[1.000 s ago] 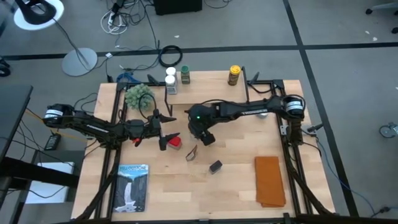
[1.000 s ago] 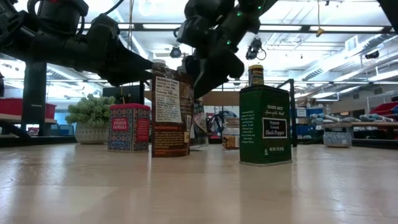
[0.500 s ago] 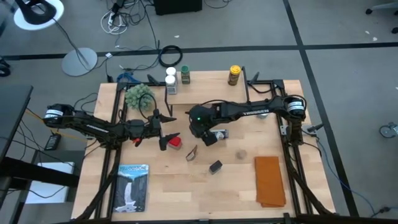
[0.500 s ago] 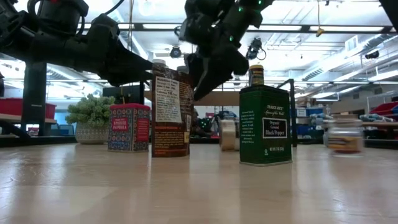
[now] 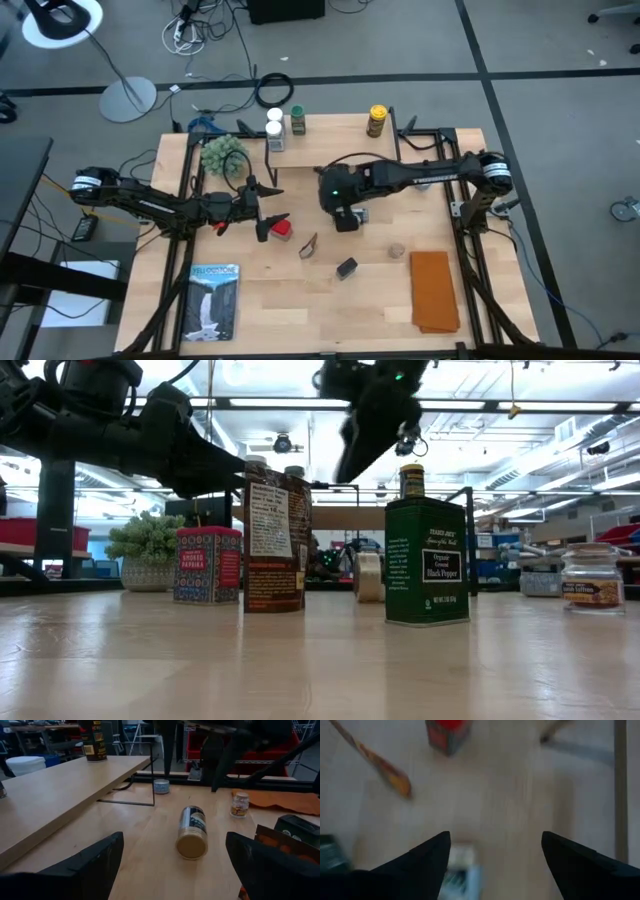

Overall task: Shelf spices
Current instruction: Put the gold seasoning bottle on the shelf

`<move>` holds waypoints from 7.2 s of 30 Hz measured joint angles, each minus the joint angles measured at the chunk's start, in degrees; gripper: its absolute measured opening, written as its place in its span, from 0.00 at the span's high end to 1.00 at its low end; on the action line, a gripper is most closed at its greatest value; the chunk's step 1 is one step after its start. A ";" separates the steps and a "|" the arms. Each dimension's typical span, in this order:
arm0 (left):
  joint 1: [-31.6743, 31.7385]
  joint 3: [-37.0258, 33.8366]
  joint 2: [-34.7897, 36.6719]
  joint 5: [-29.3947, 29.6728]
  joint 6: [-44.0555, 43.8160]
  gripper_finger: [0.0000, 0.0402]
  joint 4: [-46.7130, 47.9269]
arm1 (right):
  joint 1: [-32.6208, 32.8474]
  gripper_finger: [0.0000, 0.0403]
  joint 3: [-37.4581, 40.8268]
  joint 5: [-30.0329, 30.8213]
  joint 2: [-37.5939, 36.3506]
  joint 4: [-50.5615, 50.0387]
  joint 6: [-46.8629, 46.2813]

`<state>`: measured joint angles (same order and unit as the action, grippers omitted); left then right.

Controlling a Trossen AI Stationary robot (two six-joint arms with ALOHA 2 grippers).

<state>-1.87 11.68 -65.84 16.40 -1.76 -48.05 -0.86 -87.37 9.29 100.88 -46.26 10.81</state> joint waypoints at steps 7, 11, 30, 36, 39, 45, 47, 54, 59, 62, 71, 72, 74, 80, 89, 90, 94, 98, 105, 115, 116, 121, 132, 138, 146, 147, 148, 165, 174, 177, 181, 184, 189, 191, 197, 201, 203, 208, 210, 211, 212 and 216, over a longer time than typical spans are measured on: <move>0.00 0.00 0.00 0.02 0.00 0.11 -0.07 | -0.11 0.23 3.90 -1.01 -1.69 -10.55 -11.08; 0.00 0.00 0.00 0.02 0.01 0.11 -0.17 | -0.11 0.23 8.81 -1.77 -1.71 -8.53 -12.09; 0.00 0.00 0.00 0.02 0.00 0.11 -0.49 | -4.56 0.23 30.65 -6.62 -1.71 24.42 -8.18; 0.00 0.00 0.00 0.02 0.00 0.11 -0.49 | -5.27 0.32 34.59 -7.41 -1.68 27.38 -10.35; 0.00 0.00 0.00 0.01 0.00 0.11 -0.50 | -4.73 0.33 34.41 -7.41 -1.71 26.74 -11.36; 0.00 0.00 0.00 -0.01 -0.19 0.11 -0.46 | -2.34 0.33 31.05 -7.62 -2.48 20.37 -14.45; 0.00 0.00 0.00 -0.04 -0.26 0.11 -0.45 | -1.34 0.33 29.95 -6.87 -4.15 17.27 -15.47; 0.00 0.00 0.00 -0.17 -0.37 0.11 -0.36 | 4.12 0.33 28.41 0.57 -16.87 14.64 -21.02; 0.00 0.00 0.00 -0.18 -0.39 0.11 -0.33 | 8.59 0.33 28.33 6.23 -26.65 15.23 -22.82; 0.00 0.00 0.00 -0.20 -0.39 0.11 -0.44 | 10.41 0.33 28.33 13.40 -29.44 18.93 -21.68; 0.00 0.00 0.00 -0.19 -0.42 0.11 -0.48 | 6.62 0.33 39.50 24.37 -21.41 63.32 -6.23; 0.00 0.00 0.00 -0.20 -0.42 0.11 -0.46 | 5.80 0.33 41.69 24.28 -19.86 70.88 -4.70; -0.02 0.00 0.00 -0.19 -0.42 0.11 -0.44 | 4.06 0.33 45.74 24.03 -16.86 87.12 -0.82; 0.00 0.00 0.00 -0.20 -0.20 0.11 -0.39 | -5.49 0.33 53.61 10.67 -7.04 126.38 1.90; 0.00 -0.02 0.00 -0.20 -0.13 0.11 -0.43 | -13.91 0.33 49.03 4.67 2.19 128.57 -3.72; 0.00 -0.02 0.00 -0.20 -0.13 0.11 -0.35 | -14.20 0.33 48.66 4.64 2.20 128.48 -3.27; 0.00 -0.02 0.00 -0.20 -0.04 0.11 -0.28 | -15.71 0.33 47.88 5.07 2.20 127.54 -3.89; 0.00 -0.02 0.00 -0.20 0.22 0.11 -0.30 | -16.91 0.33 47.93 6.63 2.20 124.03 -5.86; 0.00 -0.02 0.00 -0.18 0.15 0.11 -0.31 | -18.05 0.33 47.93 6.48 2.20 121.85 -6.17; 0.00 -0.02 0.00 -0.17 0.09 0.11 -0.27 | -18.07 0.17 47.91 6.57 2.16 119.66 -6.20; 0.00 -0.02 0.00 -0.17 0.08 0.11 -0.28 | -18.06 0.18 47.91 6.59 2.14 119.26 -6.23; 0.00 -0.02 0.00 -0.17 0.07 0.11 -0.28 | -18.05 0.24 47.91 6.17 2.14 118.92 -5.53; 0.00 -0.02 0.00 -0.17 0.04 0.11 -0.22 | -16.89 0.27 47.91 6.04 0.20 122.90 -2.28; 0.00 -0.02 0.00 -0.17 0.04 0.11 -0.20 | -15.37 0.27 47.93 6.91 -3.06 123.00 2.57; 0.00 -0.02 0.00 -0.17 0.04 0.11 -0.20 | -15.20 0.27 47.93 9.63 -6.96 119.73 6.84; 0.00 -0.02 0.00 -0.17 0.02 0.11 -0.20 | -15.42 0.27 47.93 10.08 -7.06 118.69 6.88; 0.00 -0.02 0.00 -0.17 0.02 0.11 -0.24 | -15.68 0.27 47.93 10.24 -7.15 117.94 6.87; 0.00 -0.02 0.00 -0.17 0.02 0.11 -0.24 | -16.45 0.28 47.93 10.84 -7.27 120.21 12.17; 0.00 -0.02 0.00 -0.17 0.02 0.11 -0.22 | -13.85 0.28 47.93 7.47 -13.15 122.03 13.43; 0.00 -0.02 0.00 -0.17 0.02 0.11 -0.20 | -10.56 0.29 47.93 10.98 -18.17 117.04 15.37; 0.00 -0.02 0.00 -0.17 0.02 0.11 -0.08 | -3.53 0.40 47.93 28.92 -26.98 100.67 20.16; 0.00 -0.02 0.00 -0.16 0.62 0.11 -0.02 | 2.05 0.59 47.93 38.32 -33.34 86.70 15.40; 0.00 -0.02 0.00 -0.15 1.27 0.11 -0.17 | 8.71 0.96 47.93 38.47 -38.99 65.66 -1.26; 0.00 -0.02 0.00 -0.15 1.25 0.11 -0.17 | 9.38 0.96 47.93 37.69 -38.03 61.04 -8.06; 0.00 -0.02 0.00 -0.15 1.02 0.11 -0.33 | 7.37 0.99 47.95 32.78 -28.14 60.42 -17.21; 0.00 -0.02 -0.01 -0.17 0.61 0.11 -0.37 | 4.53 1.00 47.95 31.12 -22.48 63.02 -21.67; 0.00 -0.02 -0.01 -0.17 0.05 0.11 -0.38 | 3.02 1.00 47.95 30.32 -20.78 63.83 -23.45; 0.00 -0.02 0.00 -0.17 0.02 0.11 -0.33 | -0.83 1.00 45.79 27.52 -17.92 63.99 -23.14; 0.00 -0.02 0.00 -0.16 0.02 0.11 -0.21 | -2.24 1.00 43.70 26.85 -16.61 63.82 -21.36; 0.00 -0.02 -0.01 -0.17 0.02 0.11 -0.28 | -2.98 1.00 42.49 26.85 -15.92 62.97 -20.74; 0.00 -0.02 -0.01 -0.16 0.02 0.11 -0.32 | -3.64 1.00 41.38 26.79 -15.26 61.65 -20.43; 0.00 -0.02 -0.02 -0.17 0.02 0.11 -0.24 | -5.68 1.00 37.90 26.81 -13.20 57.17 -20.08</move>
<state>-1.87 11.66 -65.87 16.23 -1.74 -48.29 -6.54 -49.48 36.09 87.68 10.91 -9.27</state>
